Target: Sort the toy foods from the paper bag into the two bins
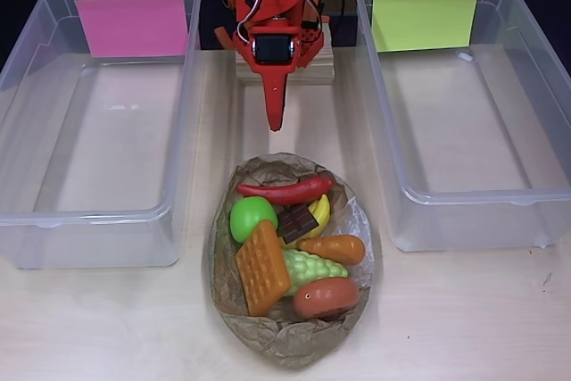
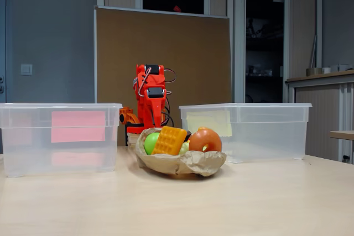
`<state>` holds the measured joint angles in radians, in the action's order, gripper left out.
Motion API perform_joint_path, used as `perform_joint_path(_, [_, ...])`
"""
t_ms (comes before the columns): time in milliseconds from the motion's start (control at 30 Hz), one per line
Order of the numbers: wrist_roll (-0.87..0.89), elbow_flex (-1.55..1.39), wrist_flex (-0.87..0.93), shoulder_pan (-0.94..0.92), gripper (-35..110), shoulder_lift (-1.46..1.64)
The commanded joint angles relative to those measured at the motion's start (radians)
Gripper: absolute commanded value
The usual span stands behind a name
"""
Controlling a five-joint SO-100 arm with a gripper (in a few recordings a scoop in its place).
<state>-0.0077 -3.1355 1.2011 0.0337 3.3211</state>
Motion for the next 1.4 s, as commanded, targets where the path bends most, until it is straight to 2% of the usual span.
perform_joint_path(0, [0.008, -0.006, 0.014, 0.018, 0, 0.003])
perform_joint_path(1133, [0.003, -0.005, 0.017, 0.052, 0, 0.003])
perform_joint_path(1267, [-0.084, 0.060, 0.054, 0.048, 0, 0.012])
perform_joint_path(1367, [-0.087, 0.170, 0.083, 0.049, 0, 0.014])
